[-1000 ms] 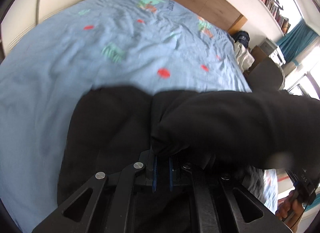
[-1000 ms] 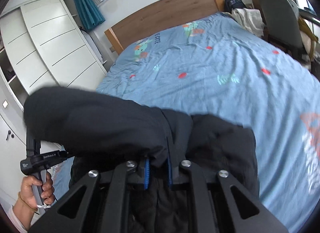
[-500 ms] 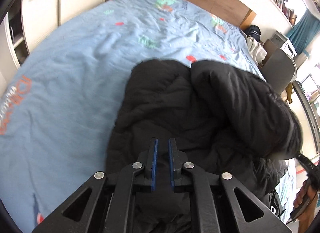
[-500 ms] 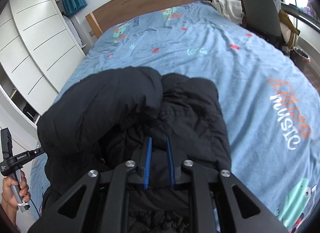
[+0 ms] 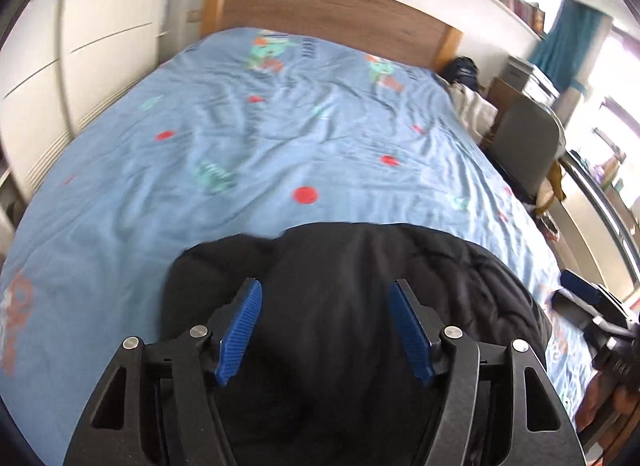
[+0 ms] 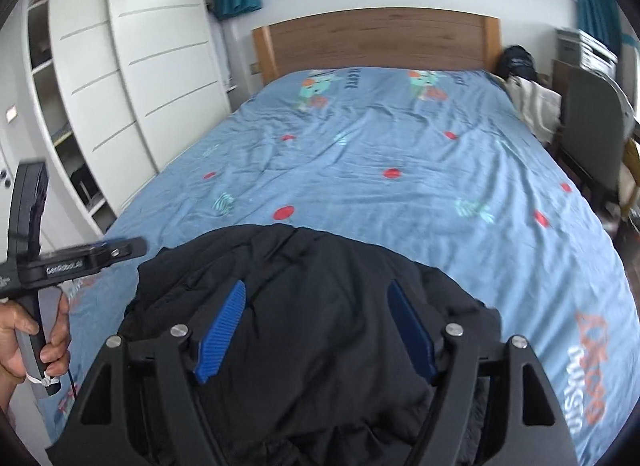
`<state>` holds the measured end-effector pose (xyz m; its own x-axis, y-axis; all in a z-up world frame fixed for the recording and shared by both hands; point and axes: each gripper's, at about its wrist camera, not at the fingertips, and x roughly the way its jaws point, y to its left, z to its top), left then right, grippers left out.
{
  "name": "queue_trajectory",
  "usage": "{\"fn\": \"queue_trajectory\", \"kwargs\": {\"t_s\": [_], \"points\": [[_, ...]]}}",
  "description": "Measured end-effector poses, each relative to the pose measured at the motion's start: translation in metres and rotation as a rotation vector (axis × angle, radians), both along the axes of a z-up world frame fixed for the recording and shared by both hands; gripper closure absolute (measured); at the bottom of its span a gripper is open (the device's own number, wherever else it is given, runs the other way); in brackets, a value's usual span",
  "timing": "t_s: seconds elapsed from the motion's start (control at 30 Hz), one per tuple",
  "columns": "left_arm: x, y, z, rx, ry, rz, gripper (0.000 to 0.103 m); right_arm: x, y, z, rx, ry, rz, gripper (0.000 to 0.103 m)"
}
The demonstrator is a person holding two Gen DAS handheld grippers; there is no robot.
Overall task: Fold large clothes
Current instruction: 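Fold the hem up toward the collar with both grippers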
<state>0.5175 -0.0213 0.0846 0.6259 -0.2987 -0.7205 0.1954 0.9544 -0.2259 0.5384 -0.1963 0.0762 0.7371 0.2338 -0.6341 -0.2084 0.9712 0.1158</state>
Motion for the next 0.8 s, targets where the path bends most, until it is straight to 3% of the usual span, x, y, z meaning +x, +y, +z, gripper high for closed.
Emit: {"fn": "queue_trajectory", "kwargs": {"t_s": [0.1, 0.27, 0.37, 0.57, 0.8], "points": [[0.005, -0.022, -0.021, 0.018, 0.013, -0.037, 0.036, 0.007, 0.008, -0.029, -0.032, 0.027, 0.034, 0.030], [-0.008, -0.031, -0.099, 0.056, 0.076, -0.054, 0.035, 0.003, -0.001, -0.103, -0.069, 0.107, 0.040, 0.029], [-0.012, -0.032, -0.123, 0.062, 0.091, -0.056, 0.035, -0.001, -0.004, -0.127, -0.067, 0.112, 0.045, 0.029], [-0.012, -0.042, -0.115, 0.149, 0.122, -0.059, 0.035, -0.002, 0.003, -0.123, -0.134, 0.152, 0.036, 0.029], [-0.061, -0.036, -0.069, 0.080, 0.033, -0.090, 0.035, -0.038, -0.009, -0.083, -0.102, 0.086, 0.067, 0.029]]}}
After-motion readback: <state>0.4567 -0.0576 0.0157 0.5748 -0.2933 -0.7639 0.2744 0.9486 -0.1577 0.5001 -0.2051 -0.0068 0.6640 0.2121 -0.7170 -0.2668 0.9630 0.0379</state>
